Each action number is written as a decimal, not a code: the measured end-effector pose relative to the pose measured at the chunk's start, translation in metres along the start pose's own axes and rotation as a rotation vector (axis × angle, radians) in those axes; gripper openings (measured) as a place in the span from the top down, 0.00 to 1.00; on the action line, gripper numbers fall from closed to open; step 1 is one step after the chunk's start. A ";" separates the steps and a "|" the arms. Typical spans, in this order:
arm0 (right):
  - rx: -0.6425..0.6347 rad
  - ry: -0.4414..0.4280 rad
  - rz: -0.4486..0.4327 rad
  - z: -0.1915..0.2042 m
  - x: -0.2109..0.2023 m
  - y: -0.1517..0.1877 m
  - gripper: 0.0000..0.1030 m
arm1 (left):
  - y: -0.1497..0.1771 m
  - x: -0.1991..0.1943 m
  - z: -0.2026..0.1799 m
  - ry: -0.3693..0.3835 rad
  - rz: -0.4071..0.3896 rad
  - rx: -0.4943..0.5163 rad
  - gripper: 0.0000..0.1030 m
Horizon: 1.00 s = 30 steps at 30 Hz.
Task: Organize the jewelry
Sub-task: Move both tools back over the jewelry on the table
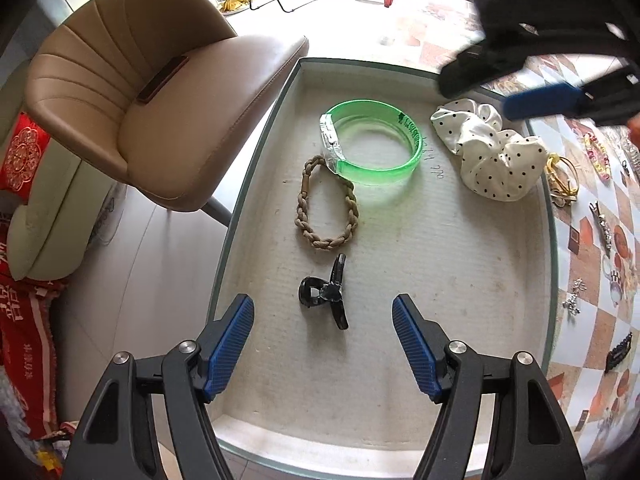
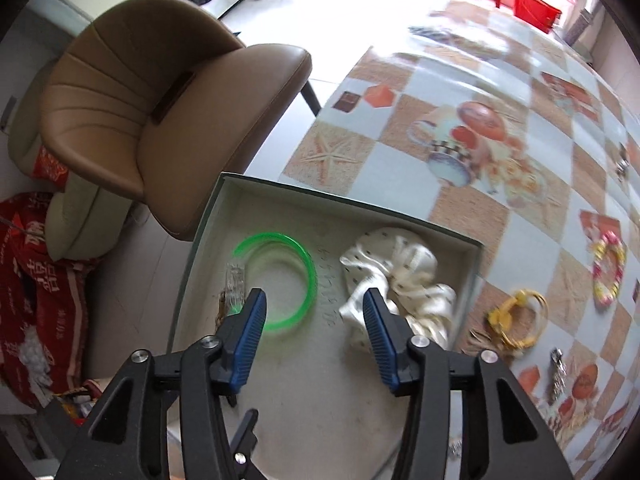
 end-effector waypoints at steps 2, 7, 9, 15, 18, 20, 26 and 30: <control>0.017 0.002 -0.003 -0.009 -0.008 0.006 0.46 | -0.001 -0.003 0.000 0.005 0.001 0.001 0.28; 0.057 0.003 -0.013 -0.032 -0.028 0.027 0.37 | 0.002 -0.011 -0.004 0.010 -0.004 0.028 0.26; 0.078 0.002 -0.013 -0.039 -0.033 0.036 0.36 | 0.003 -0.015 -0.008 0.007 -0.008 0.041 0.02; 0.158 0.012 -0.030 -0.076 -0.055 0.057 0.29 | -0.002 -0.034 -0.023 0.017 -0.045 0.095 0.00; 0.200 0.015 -0.046 -0.093 -0.065 0.066 0.23 | -0.004 -0.042 -0.032 0.034 -0.053 0.126 0.00; 0.229 0.022 -0.060 -0.107 -0.075 0.074 0.23 | -0.006 -0.047 -0.037 0.043 -0.063 0.149 0.00; 0.347 0.059 -0.103 -0.159 -0.103 0.099 0.12 | -0.010 -0.067 -0.063 0.088 -0.082 0.211 0.00; 0.440 0.074 -0.111 -0.197 -0.114 0.115 0.12 | -0.014 -0.075 -0.081 0.102 -0.089 0.245 0.00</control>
Point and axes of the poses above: each gripper's, at about its wrist camera, not at the fingertips, and x roughly the way its jaws point, z to its left, y to its underside, the point moved 6 cm from there along x, roughly the way its jaws point, and after that the axes turned 13 degrees about x, right-handed, at the moved point
